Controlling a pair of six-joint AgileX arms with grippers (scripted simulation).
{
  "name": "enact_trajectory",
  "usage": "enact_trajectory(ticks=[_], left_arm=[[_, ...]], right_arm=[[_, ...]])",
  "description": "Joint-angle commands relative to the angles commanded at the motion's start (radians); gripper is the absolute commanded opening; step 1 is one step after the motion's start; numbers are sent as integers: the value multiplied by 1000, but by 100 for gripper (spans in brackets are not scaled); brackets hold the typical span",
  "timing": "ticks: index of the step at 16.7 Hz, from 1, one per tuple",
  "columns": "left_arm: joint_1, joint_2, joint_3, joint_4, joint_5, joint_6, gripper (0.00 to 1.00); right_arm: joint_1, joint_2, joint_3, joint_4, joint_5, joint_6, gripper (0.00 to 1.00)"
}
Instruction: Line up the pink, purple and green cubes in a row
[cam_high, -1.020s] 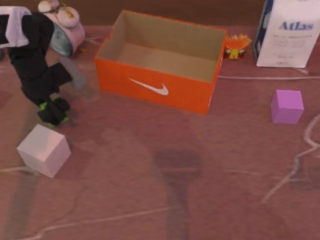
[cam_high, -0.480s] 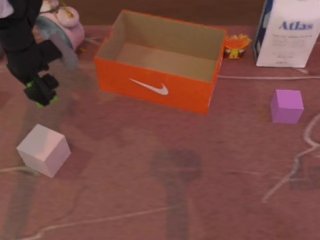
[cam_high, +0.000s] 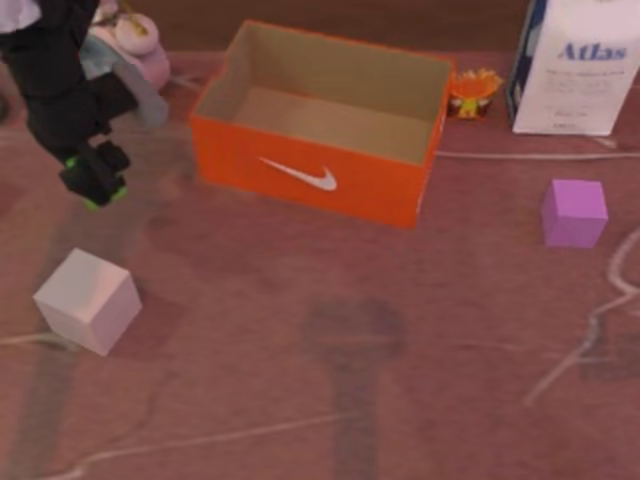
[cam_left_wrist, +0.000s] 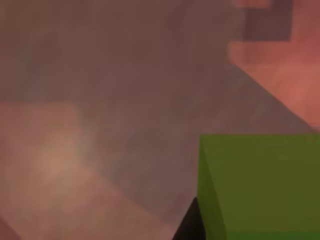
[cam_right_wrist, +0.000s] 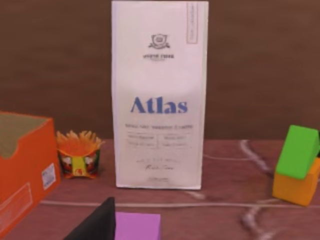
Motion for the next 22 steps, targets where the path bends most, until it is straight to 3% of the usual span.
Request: enact_trajectory(ticks=[3, 10, 13, 16, 22], left_arm=[[-125, 22, 50, -27, 1, -28, 0], [-586, 87, 189, -123, 8, -136, 0], [-730, 98, 235, -147, 7, -174, 0], [-780, 100, 253, -155, 6, -190, 0], [-780, 100, 236, -136, 6, -187, 0]], right_arm=[[0, 0, 0, 0, 0, 0, 100], [0, 0, 0, 0, 0, 0, 100], [0, 0, 0, 0, 0, 0, 100], [0, 0, 0, 0, 0, 0, 100], [0, 0, 0, 0, 0, 0, 100]])
